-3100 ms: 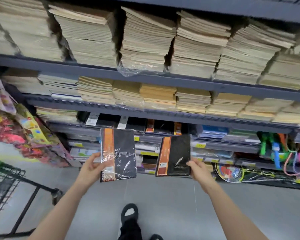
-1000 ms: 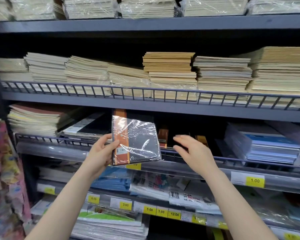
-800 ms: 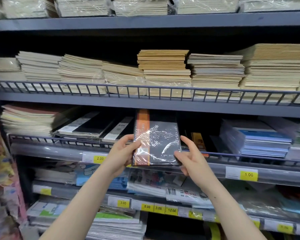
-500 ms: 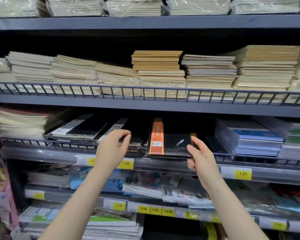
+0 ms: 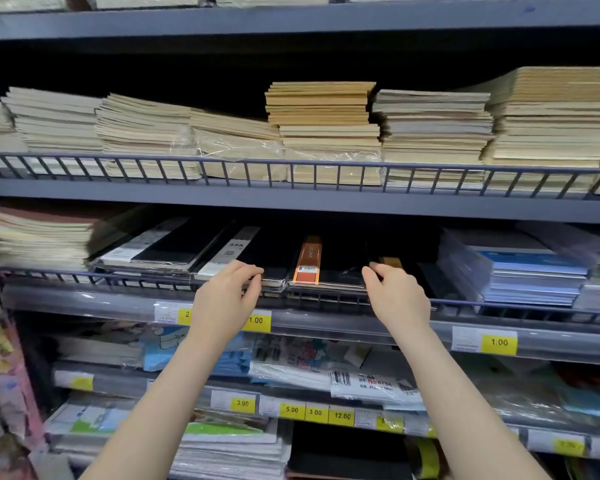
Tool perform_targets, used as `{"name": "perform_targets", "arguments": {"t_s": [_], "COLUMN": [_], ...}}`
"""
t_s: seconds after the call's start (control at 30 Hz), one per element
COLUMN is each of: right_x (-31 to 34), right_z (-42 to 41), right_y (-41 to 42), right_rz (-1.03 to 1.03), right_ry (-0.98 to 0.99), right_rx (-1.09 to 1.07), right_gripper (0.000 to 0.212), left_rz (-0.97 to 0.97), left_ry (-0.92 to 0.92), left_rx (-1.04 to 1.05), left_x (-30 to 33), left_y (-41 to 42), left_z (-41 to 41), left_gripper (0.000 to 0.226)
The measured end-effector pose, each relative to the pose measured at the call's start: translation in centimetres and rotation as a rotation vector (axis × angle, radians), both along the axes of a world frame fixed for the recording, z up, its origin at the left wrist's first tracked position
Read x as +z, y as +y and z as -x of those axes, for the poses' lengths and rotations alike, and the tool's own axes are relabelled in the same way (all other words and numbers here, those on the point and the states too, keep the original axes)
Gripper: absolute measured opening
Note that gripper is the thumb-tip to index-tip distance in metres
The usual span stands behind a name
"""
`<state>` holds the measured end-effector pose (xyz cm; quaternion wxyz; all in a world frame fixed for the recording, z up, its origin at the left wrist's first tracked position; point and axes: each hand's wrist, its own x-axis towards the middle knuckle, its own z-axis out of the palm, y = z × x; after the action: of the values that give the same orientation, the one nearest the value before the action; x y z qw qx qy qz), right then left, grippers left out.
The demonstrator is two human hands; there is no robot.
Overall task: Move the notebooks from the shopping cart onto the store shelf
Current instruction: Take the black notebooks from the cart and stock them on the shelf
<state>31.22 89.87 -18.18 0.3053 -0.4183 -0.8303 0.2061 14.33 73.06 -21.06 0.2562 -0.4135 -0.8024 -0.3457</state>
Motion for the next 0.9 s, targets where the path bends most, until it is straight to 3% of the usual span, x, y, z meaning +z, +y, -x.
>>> {"name": "perform_targets", "arguments": {"t_s": [0.13, 0.3, 0.57, 0.8, 0.9], "right_x": [0.3, 1.3, 4.9, 16.1, 20.3], "right_z": [-0.9, -2.2, -2.8, -6.0, -8.0], "right_y": [-0.5, -2.2, -4.2, -10.2, -12.8], "right_rz": [-0.165, -0.279, -0.117, 0.027, 0.078], "right_ry": [0.030, -0.081, -0.278, -0.500, -0.558], "right_rx": [0.001, 0.039, 0.229, 0.467, 0.558], "right_gripper": [0.042, 0.042, 0.032, 0.034, 0.036], "left_rz": [0.044, 0.192, 0.354, 0.487, 0.575], "left_ry": [-0.014, -0.120, -0.216, -0.313, -0.363], "left_rx": [0.023, 0.018, -0.128, -0.147, -0.139], "left_x": [0.5, 3.2, 8.2, 17.6, 20.7], "left_y": [0.3, 0.2, -2.8, -10.5, -14.4], "left_z": [-0.1, -0.4, -3.2, -8.7, -11.3], "left_gripper": [0.017, 0.036, 0.042, 0.038, 0.047]}}
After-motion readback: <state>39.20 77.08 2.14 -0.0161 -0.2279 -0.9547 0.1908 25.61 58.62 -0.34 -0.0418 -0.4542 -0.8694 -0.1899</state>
